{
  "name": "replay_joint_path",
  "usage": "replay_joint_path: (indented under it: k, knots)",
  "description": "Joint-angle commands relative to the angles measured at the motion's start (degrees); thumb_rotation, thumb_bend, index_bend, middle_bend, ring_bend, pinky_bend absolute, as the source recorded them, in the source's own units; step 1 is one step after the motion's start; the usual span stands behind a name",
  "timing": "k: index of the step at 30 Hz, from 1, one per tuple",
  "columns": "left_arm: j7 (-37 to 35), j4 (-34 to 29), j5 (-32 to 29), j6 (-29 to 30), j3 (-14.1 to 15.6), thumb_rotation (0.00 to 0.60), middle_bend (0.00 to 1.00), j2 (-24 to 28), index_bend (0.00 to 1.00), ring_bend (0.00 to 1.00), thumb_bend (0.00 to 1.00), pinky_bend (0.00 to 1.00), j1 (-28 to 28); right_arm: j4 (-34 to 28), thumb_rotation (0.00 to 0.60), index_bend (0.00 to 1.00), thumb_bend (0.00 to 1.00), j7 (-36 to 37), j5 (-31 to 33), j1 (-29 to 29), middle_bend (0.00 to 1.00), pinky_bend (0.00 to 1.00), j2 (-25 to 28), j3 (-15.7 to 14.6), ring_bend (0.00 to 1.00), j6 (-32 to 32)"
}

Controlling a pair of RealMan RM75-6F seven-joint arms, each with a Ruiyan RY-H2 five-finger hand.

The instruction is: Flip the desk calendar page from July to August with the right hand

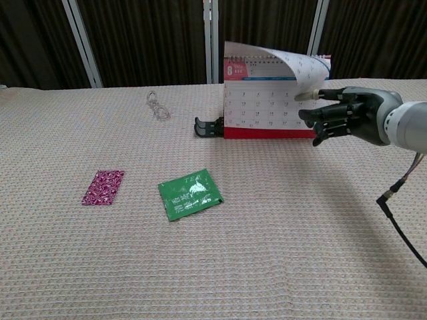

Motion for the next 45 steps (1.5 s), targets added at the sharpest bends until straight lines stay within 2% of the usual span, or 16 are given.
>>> replay_joint_path:
  k: [1, 3, 6, 11, 18, 24, 29, 37, 45]
  knots:
    - [-0.03, -0.04, 0.01, 0.0, 0.03, 0.6, 0.0, 0.02, 0.0, 0.0, 0.09, 0.0, 0.01, -4.01, 0.6, 0.29, 0.35, -1.58, -1.93, -0.52, 0.56, 0.47, 1.84, 0.87, 0.59, 3.34]
    - [-0.12, -0.06, 0.03, 0.11, 0.03, 0.6, 0.0, 0.05, 0.0, 0.0, 0.09, 0.0, 0.05, -5.08, 0.6, 0.31, 0.35, -1.65, -2.77, -0.34, 0.48, 0.38, 2.48, 1.61, 0.52, 4.14]
    - [-0.24, -0.04, -0.46, -0.08, -0.16, 0.6, 0.0, 0.03, 0.0, 0.0, 0.09, 0.0, 0.02, -4.92, 0.6, 0.32, 0.35, -0.8, -3.45, 1.07, 0.41, 0.29, 4.26, 4.12, 0.4, 2.99]
    - [-0.2, -0.01, -1.17, -0.94, -0.4, 0.6, 0.0, -0.05, 0.0, 0.0, 0.09, 0.0, -0.32, -0.86, 0.6, 0.32, 0.35, -0.83, -4.03, 4.01, 0.36, 0.22, 5.56, 6.53, 0.3, 1.71]
    - [0.29, 0.02, -1.73, -2.13, -0.55, 0.6, 0.0, -0.34, 0.0, 0.0, 0.09, 0.0, -0.87, 3.55, 0.6, 0.26, 0.35, -0.63, -5.65, 6.98, 0.29, 0.13, 5.94, 7.49, 0.17, 0.83]
    - [0.95, -0.01, -1.81, -2.92, -0.47, 0.6, 0.0, -0.66, 0.0, 0.0, 0.09, 0.0, -1.27, 7.09, 0.6, 0.23, 0.33, -1.27, -8.18, 9.01, 0.27, 0.07, 6.15, 6.98, 0.12, 0.81]
    - [1.47, -0.15, -2.15, -3.56, -0.51, 0.6, 0.0, -0.8, 0.0, 0.0, 0.09, 0.0, -1.56, 13.3, 0.6, 0.18, 0.3, -0.38, -9.3, 11.52, 0.24, 0.01, 5.81, 5.07, 0.09, -3.78]
    - [1.61, -0.25, -2.14, -3.59, -0.43, 0.6, 0.0, -0.77, 0.0, 0.0, 0.09, 0.0, -1.62, 18.52, 0.6, 0.16, 0.29, 3.39, -10.76, 12.71, 0.24, 0.01, 4.45, 2.77, 0.08, -8.3]
    - [1.7, -0.38, -1.82, -3.24, -0.28, 0.6, 0.0, -0.73, 0.0, 0.0, 0.09, 0.0, -1.54, 23.11, 0.6, 0.15, 0.29, 7.32, -13.76, 13.73, 0.16, 0.0, 2.04, 1.72, 0.05, -9.27]
